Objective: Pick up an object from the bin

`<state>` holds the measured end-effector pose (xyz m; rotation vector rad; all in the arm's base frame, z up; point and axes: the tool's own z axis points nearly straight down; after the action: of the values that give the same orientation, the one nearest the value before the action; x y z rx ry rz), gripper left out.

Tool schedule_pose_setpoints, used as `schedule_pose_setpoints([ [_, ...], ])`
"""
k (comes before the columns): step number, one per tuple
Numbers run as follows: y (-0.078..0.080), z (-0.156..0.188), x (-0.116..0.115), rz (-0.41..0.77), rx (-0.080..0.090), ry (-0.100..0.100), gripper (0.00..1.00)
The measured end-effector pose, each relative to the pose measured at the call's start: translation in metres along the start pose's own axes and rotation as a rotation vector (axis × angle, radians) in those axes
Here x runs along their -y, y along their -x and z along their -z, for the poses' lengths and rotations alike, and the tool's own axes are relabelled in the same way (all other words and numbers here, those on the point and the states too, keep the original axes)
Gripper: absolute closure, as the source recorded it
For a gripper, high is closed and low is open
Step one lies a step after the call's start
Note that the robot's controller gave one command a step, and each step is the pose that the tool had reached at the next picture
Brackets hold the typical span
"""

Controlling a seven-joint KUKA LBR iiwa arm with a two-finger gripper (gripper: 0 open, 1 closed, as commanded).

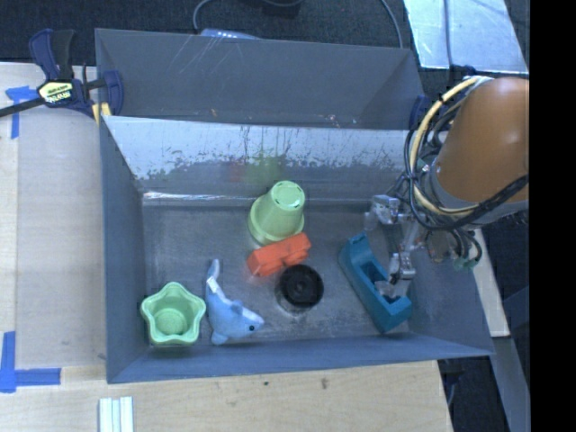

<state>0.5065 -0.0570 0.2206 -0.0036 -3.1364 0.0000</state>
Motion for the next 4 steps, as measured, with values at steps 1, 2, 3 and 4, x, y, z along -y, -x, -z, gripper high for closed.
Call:
schedule_pose_setpoints([
  [1,0.002,0.004,0.0,0.001,0.009,-0.001,0.0],
  [2,0.016,-0.011,-0.009,-0.054,0.012,-0.002,0.0],
  [3,0.066,-0.052,-0.015,-0.068,0.014,0.0,0.0],
  [4,0.079,-0.081,-0.036,0.102,0.017,-0.005,0.0],
])
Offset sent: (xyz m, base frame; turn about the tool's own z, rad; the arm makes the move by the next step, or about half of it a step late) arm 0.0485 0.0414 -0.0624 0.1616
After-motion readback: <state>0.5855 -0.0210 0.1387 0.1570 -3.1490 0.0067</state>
